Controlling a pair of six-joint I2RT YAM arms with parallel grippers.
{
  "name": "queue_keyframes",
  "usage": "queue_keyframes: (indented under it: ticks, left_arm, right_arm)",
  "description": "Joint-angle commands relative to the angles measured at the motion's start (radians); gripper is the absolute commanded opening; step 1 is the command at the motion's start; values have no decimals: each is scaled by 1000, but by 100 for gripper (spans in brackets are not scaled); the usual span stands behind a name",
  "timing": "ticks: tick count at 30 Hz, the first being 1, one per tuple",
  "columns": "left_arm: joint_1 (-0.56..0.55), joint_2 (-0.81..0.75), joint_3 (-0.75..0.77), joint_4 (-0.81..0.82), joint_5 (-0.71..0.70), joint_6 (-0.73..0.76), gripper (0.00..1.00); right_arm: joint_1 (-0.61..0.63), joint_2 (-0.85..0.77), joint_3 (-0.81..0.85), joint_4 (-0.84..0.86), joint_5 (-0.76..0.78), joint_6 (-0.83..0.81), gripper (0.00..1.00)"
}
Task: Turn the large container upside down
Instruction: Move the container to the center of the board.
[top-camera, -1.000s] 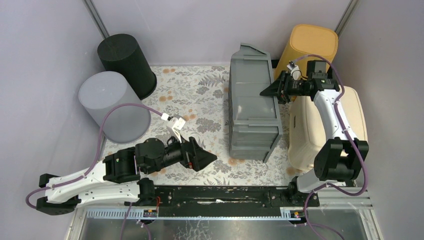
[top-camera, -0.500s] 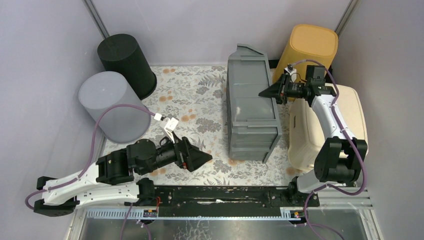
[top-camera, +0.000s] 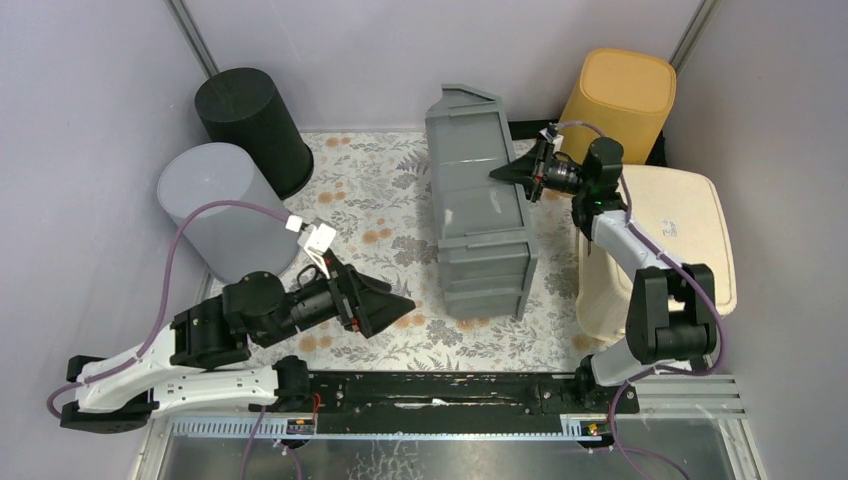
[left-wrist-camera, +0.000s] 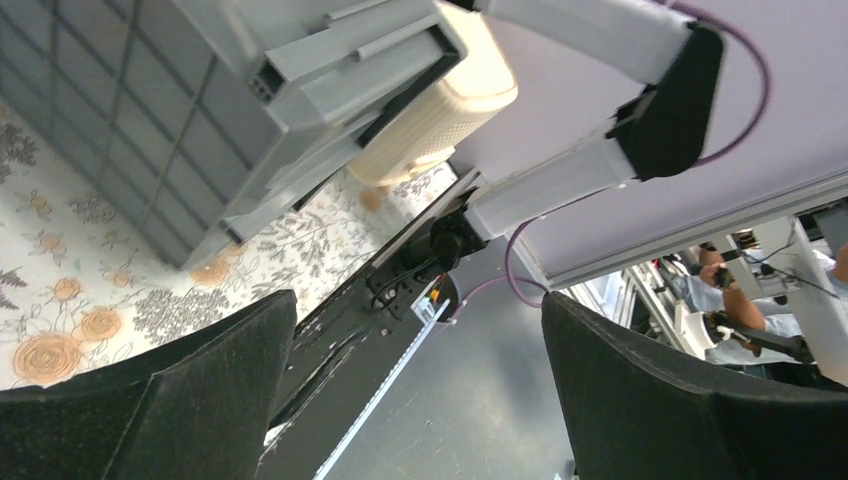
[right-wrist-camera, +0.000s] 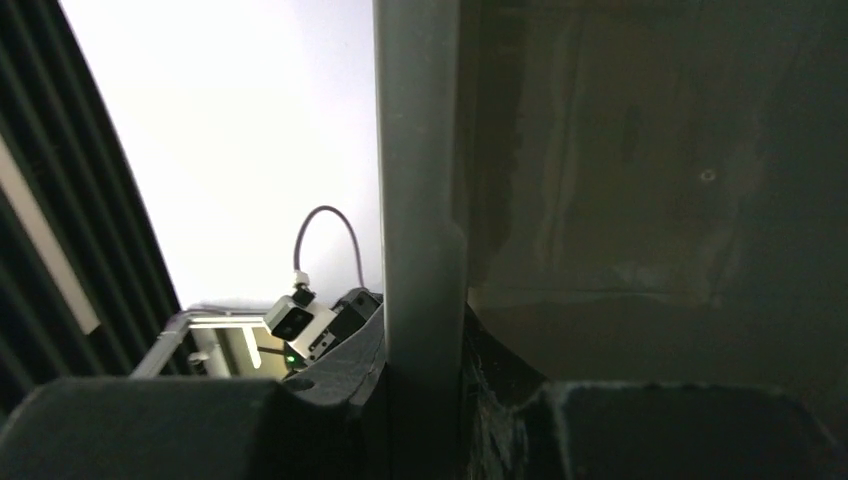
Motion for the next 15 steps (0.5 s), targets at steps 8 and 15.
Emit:
queue_keyframes:
  ticks: [8,15]
  left_arm:
    - [-5,-39,79,-12,-48,36,100]
    - [-5,-47,112,-16,-58,45,100]
  right_arm:
    - [197,82,158,516,269,320,0]
    - [351,226,221,674,488,316,0]
